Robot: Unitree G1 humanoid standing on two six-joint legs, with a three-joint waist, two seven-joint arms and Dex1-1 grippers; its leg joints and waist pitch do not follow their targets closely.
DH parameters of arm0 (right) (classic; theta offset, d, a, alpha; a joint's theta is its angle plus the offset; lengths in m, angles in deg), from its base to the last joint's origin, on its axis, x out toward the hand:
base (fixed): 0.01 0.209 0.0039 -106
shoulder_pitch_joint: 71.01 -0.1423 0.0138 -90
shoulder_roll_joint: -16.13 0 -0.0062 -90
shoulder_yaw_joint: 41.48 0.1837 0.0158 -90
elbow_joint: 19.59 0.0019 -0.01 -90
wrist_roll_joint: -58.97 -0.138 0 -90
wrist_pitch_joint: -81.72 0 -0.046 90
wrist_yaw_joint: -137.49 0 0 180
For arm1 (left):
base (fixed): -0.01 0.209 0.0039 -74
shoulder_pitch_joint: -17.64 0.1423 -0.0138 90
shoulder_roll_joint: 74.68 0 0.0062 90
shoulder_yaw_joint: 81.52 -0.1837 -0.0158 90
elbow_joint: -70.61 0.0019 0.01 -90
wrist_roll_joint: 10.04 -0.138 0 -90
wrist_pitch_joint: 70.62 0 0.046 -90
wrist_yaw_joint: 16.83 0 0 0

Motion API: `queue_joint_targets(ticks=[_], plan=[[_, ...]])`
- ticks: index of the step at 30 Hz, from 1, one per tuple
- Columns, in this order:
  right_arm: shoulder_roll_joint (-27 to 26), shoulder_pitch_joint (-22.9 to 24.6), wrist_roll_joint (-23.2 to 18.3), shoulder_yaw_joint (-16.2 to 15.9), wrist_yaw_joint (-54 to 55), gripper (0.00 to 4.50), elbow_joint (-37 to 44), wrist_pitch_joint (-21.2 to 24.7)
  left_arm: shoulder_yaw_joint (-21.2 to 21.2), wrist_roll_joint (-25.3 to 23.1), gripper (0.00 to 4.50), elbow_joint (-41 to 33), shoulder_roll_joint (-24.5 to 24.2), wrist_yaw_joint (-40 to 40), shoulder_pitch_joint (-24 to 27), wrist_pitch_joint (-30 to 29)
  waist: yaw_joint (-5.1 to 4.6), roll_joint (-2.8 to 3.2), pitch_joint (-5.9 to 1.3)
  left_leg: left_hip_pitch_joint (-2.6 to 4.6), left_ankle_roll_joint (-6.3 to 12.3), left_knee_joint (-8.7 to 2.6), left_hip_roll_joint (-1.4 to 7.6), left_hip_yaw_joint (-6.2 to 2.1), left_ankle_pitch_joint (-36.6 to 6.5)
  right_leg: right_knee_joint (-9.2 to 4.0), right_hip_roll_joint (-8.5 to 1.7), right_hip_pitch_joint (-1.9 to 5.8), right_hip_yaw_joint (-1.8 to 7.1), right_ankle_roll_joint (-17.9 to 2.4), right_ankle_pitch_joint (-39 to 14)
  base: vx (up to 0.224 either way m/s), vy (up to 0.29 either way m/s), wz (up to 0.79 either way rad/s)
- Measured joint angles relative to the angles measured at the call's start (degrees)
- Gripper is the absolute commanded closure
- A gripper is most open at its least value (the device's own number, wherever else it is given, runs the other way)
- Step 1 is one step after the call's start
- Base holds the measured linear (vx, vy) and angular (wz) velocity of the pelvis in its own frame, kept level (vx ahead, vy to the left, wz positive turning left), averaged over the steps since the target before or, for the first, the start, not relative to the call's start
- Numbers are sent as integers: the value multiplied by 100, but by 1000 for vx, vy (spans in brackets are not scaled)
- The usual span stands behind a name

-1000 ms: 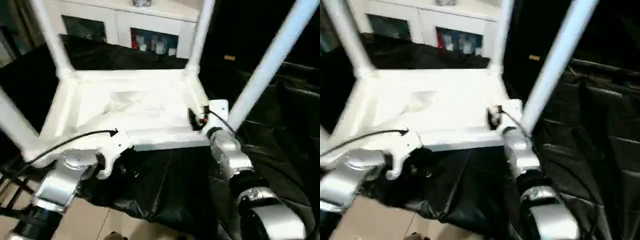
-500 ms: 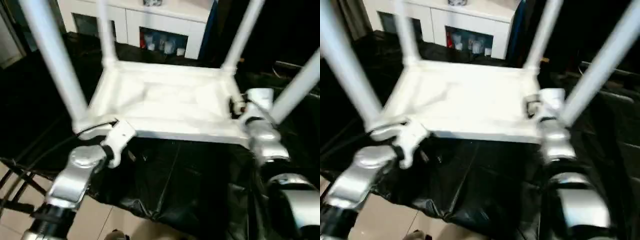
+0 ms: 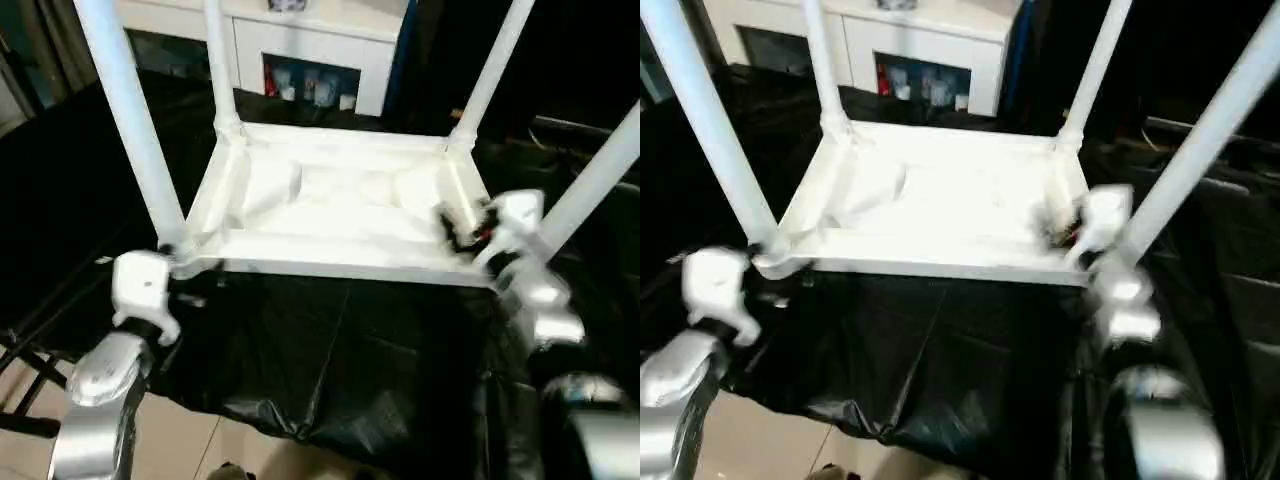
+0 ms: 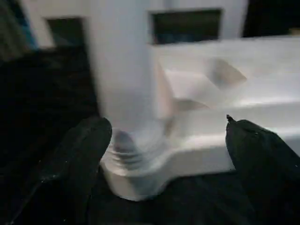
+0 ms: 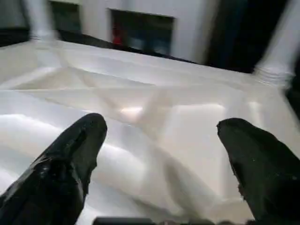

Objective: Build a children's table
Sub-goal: Rotate table base

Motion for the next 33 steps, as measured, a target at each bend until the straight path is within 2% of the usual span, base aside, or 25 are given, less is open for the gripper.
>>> queue_joint_targets(ticks=[3, 6, 9, 12, 14, 15, 18, 21, 25, 30, 33], plan=[[-7, 429, -110, -117, -206, 5, 779, 82, 96, -3, 0, 29, -9, 233, -164, 129, 45, -25, -12, 1, 0, 0, 4, -5, 0, -2, 5, 7, 4, 15, -9, 0, 0, 0], [85, 1174, -109, -317, -435, 5, 1835, 637, 239, 29, 0, 462, -141, 382, -695, 181, 81, -48, -24, -2, -1, 0, -3, -16, 1, -6, 17, 23, 17, 41, -24, 0, 0, 0], [238, 1735, -179, -452, -716, 5, 2383, 1146, 295, 150, 0, 1083, -308, 288, -1205, 183, 77, -60, -28, -2, -1, 0, -4, -17, 1, -8, 20, 22, 25, 45, -26, 0, 0, 0], [437, 2029, -316, -526, -970, 5, 2652, 1548, 302, 380, 0, 1893, -514, -145, -1818, 137, 73, -69, -29, 0, -2, 0, -4, -20, 1, -6, 21, 20, 25, 53, -26, 0, 0, 0], [563, 2130, -337, -526, -1028, 5, 2736, 1673, 286, 526, 0, 2200, -565, -461, -2047, 150, 41, -72, -31, 0, -2, 0, -5, -19, 1, -7, 21, 20, 26, 52, -24, 0, 0, 0], [684, 2138, -327, -541, -1085, 5, 2757, 1751, 257, 655, 0, 2628, -637, -847, -2308, 164, 37, -74, -32, 1, -2, 0, -6, -19, 1, -6, 21, 19, 25, 46, -20, 0, 0, 0], [885, 2120, -269, -540, -1109, 5, 2797, 1939, 245, 787, 0, 3288, -874, -1482, -2723, 172, 35, -82, -37, 4, -2, -2, -5, -20, 1, -6, 21, 20, 25, 43, -18, 0, 0, 0], [902, 2105, -215, -520, -1060, 5, 2835, 2074, 234, 840, 0, 3661, -991, -1909, -2974, 169, 36, -87, -41, 6, -3, -2, -5, -20, 1, -8, 20, 25, 25, 33, -13, 0, 0, 0], [888, 1896, -26, -477, -731, 5, 2748, 2328, 145, 1035, 0, 4226, -1334, -3088, -3327, -40, 58, -85, -40, 15, -3, -1, -13, -19, 1, -7, 9, 34, 26, 26, -8, 0, 0, 0], [857, 1555, 175, -475, -447, 5, 2328, 2411, -144, 1394, 0, 4089, -1503, -4229, -3315, -572, 65, -94, -45, 34, -3, -2, -13, -16, 1, -7, -10, 57, 24, 26, -9, 0, 0, 0], [804, 1315, 293, -507, -383, 5, 1985, 2368, -423, 1694, 0, 3606, -1534, -4795, -3106, -1017, 44, -120, -53, 40, -2, -3, -15, -11, 0, -7, -18, 61, 22, 27, -11, 0, 0, 0]])
